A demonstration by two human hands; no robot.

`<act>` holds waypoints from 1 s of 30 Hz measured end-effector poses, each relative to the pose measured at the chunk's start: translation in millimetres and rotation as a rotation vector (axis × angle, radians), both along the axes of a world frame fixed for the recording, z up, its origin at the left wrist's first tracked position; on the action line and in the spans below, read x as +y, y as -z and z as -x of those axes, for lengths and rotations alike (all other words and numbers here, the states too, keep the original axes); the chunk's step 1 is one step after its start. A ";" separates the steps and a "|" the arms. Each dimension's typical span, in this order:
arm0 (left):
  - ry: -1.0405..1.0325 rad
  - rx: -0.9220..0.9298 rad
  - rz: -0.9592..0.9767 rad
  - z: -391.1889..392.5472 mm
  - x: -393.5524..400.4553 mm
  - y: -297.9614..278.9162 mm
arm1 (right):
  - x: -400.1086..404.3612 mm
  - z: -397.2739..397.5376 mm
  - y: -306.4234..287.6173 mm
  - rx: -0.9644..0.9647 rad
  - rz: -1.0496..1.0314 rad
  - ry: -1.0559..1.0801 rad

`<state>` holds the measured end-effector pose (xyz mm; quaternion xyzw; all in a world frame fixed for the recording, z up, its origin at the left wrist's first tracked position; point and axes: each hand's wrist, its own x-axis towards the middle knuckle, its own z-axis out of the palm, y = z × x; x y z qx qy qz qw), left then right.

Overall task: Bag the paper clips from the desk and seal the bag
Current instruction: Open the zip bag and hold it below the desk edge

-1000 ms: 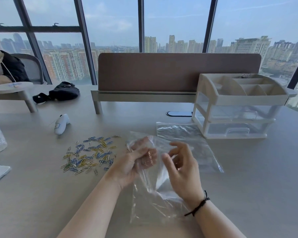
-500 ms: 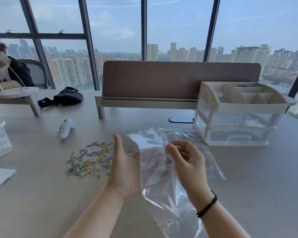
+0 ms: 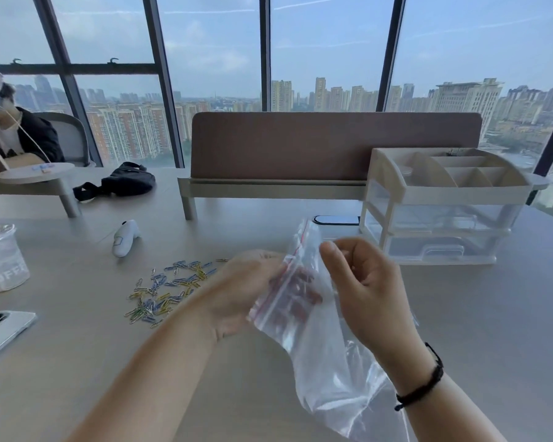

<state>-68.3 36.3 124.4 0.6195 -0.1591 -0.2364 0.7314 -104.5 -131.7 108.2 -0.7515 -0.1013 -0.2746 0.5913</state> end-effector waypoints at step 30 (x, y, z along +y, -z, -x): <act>-0.275 -0.723 -0.639 115.3 36.0 -118.0 | -25.6 129.1 -131.5 -0.058 0.818 0.331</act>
